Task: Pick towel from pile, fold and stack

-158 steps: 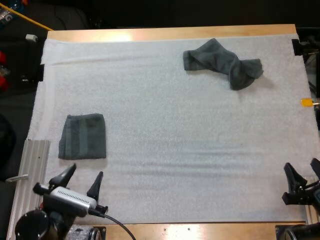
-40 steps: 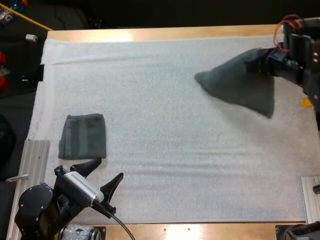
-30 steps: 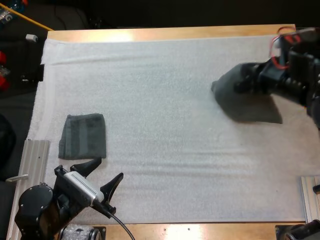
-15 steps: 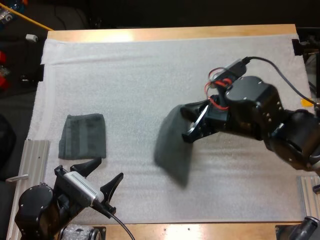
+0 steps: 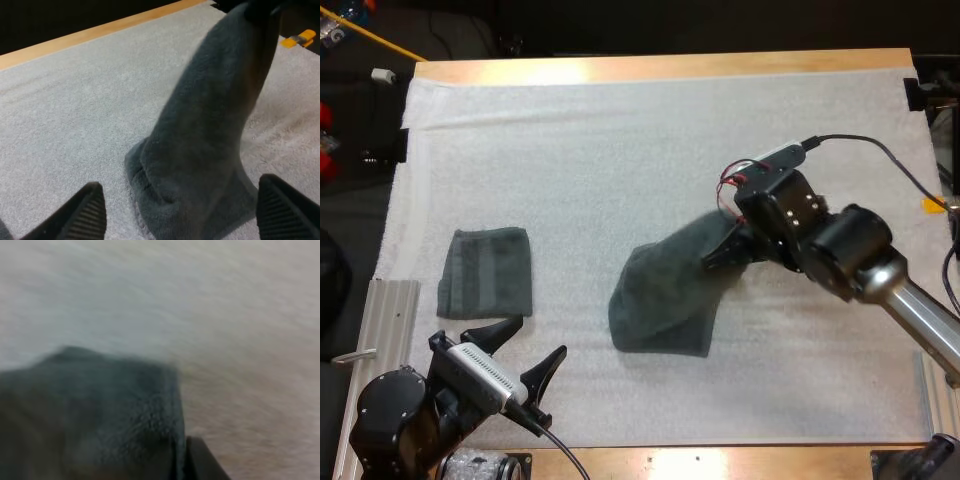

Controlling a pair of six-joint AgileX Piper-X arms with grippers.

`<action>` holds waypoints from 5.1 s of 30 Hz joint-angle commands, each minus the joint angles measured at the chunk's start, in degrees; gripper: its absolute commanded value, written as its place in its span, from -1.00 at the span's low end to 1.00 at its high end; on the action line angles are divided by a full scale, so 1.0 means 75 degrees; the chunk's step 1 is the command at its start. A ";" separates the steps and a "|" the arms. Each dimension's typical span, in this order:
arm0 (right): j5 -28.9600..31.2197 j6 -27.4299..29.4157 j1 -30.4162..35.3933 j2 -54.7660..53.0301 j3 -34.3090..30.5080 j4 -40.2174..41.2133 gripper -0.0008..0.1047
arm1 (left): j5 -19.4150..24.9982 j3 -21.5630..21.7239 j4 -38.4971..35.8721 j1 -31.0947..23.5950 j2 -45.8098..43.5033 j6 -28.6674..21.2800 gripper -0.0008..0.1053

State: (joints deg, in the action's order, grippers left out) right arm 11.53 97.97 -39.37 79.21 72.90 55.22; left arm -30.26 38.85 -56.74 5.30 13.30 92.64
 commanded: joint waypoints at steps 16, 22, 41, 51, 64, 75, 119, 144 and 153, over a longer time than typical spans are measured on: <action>0.0559 0.0403 0.2120 0.0423 0.0060 -0.1513 -0.99 | -0.0057 0.0051 0.0074 0.0028 0.0017 0.0063 0.18; 0.0649 0.1402 0.2437 0.0423 0.0060 -0.1526 -0.70 | -0.0057 0.0051 0.0074 0.0028 0.0017 0.0063 0.18; 0.0038 0.0190 0.2377 -0.0585 0.0060 0.0568 0.36 | -0.0057 0.0051 0.0074 0.0028 0.0017 0.0063 0.18; -0.0367 -0.0303 0.2377 -0.0777 -0.0051 0.1428 0.36 | -0.0057 0.0051 0.0074 0.0028 0.0017 0.0063 0.18; -0.0470 -0.0366 0.3234 -0.0433 -0.0493 0.0767 0.36 | -0.0779 0.0051 0.0074 0.0139 0.0017 0.0063 0.18; -0.1605 -0.0288 0.4292 0.0667 -0.0493 0.0357 0.36 | -0.0809 0.0051 -0.0216 0.0569 0.0017 0.0063 0.18; -0.2128 -0.0878 0.4688 0.3909 -0.0493 -0.1871 -0.02 | -0.0794 0.0051 -0.0800 0.0580 0.0017 0.0063 0.18; -0.2200 -0.0797 0.4688 0.3560 -0.0493 -0.1955 -0.99 | -0.0694 0.0667 -0.0800 0.0581 0.1892 -0.0814 0.18; -0.2200 -0.0693 0.4688 0.3458 -0.0493 -0.1860 -0.99 | -0.0159 0.0726 0.0185 0.2066 0.3555 -0.1116 0.18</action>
State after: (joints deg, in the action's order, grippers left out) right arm -4.42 92.14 -4.21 106.04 69.27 40.86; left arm -32.50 44.00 -56.75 20.44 39.53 85.00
